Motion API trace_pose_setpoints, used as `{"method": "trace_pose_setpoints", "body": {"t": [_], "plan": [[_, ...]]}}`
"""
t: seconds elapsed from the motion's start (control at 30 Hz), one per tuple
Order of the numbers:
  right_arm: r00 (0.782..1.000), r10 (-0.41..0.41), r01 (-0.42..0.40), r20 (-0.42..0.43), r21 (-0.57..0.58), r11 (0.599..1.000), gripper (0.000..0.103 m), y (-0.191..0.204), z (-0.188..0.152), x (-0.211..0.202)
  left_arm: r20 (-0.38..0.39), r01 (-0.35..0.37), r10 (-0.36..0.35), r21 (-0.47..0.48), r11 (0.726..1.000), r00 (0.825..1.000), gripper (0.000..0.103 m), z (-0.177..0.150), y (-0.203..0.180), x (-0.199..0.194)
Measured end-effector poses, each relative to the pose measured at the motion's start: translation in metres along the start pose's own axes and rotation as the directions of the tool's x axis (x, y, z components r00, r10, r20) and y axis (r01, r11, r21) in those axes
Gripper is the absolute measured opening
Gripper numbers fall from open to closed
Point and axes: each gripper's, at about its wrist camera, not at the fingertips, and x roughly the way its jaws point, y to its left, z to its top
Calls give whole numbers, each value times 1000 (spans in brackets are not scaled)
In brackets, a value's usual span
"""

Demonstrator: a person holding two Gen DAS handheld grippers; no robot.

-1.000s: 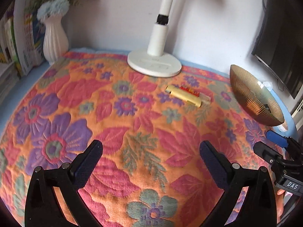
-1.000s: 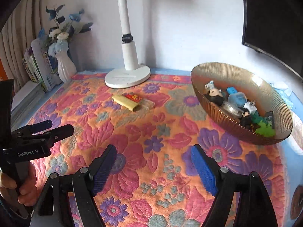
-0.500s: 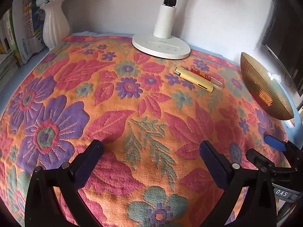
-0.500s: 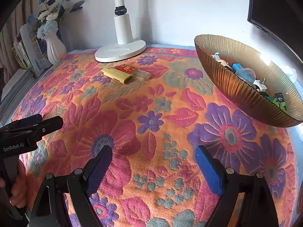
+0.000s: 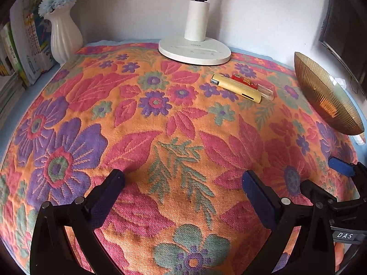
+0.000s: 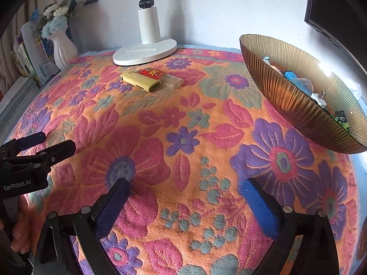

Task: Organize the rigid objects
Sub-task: 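Move both open tools back toward the two lighters on the quilt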

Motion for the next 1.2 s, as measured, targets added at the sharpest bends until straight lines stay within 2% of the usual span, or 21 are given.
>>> {"method": "trace_pose_setpoints", "body": {"t": [0.87, 1.0, 1.03, 1.1, 1.2], "plan": [[1000, -7, 7, 6, 5, 1000, 101, 2, -1, 0, -2, -1, 1, 0, 1000, 1000, 102, -1, -1, 0], [1000, -6, 6, 7, 8, 1000, 101, 1, 0, -1, -19, -19, 19, 23, 1000, 1000, 102, 1, -4, 1], [1000, -6, 6, 5, 15, 1000, 101, 2, -1, -1, -28, -10, 11, 34, 999, 1000, 102, 4, -6, -1], [999, 42, -42, -10, 45, 998, 100, 0, 5, -5, -23, 56, -55, 39, 998, 998, 102, 14, -10, -8], [996, 80, -81, 35, 54, 995, 96, -3, 28, -17, 30, 133, -134, 46, 990, 990, 102, 47, -20, -23]]}}
